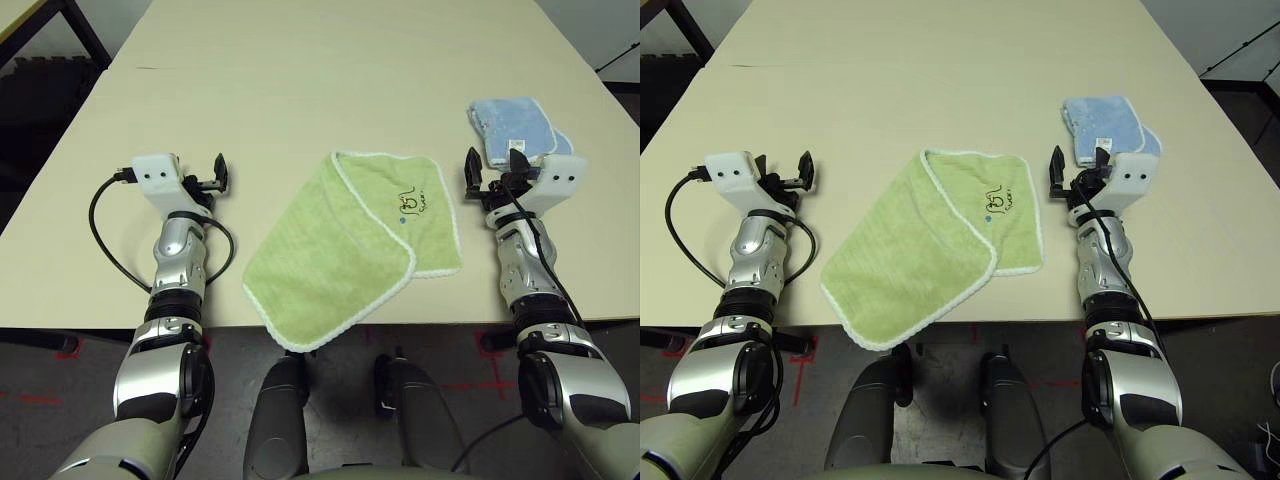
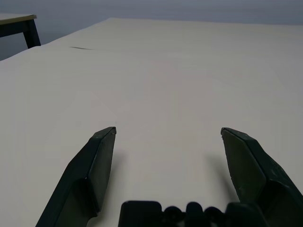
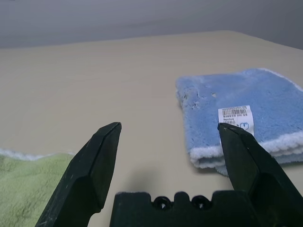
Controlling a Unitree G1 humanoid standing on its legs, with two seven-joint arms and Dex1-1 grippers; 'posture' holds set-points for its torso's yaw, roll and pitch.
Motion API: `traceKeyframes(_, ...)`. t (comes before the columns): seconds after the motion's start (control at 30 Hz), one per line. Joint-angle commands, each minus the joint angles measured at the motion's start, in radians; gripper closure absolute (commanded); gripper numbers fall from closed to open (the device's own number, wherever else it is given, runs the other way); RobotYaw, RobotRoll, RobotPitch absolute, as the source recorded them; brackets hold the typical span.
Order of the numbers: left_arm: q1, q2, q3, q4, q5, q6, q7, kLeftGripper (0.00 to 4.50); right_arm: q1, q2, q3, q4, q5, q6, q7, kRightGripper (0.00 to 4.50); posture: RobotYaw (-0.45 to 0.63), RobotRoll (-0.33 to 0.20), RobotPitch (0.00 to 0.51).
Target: Fold the towel and set it aside.
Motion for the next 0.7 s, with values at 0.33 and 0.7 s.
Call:
traceKeyframes(0.33,-0.050,0.001,-0.013,0.114,0.005,0.005,-0.021,0.00,0.020,0.013,-0.004,-0.004,-0.004,-0.007,-0.045,0.05,-0.11,0.000,0.224)
traceKeyframes(0.7,-0.031,0.054,-0.006,0.028,-0.013,0.007,-0.074,0.00,0.002,-0.037,0.002,-0.050,0.049,0.040,0.111,0.05,-0.02,0.000,0.226)
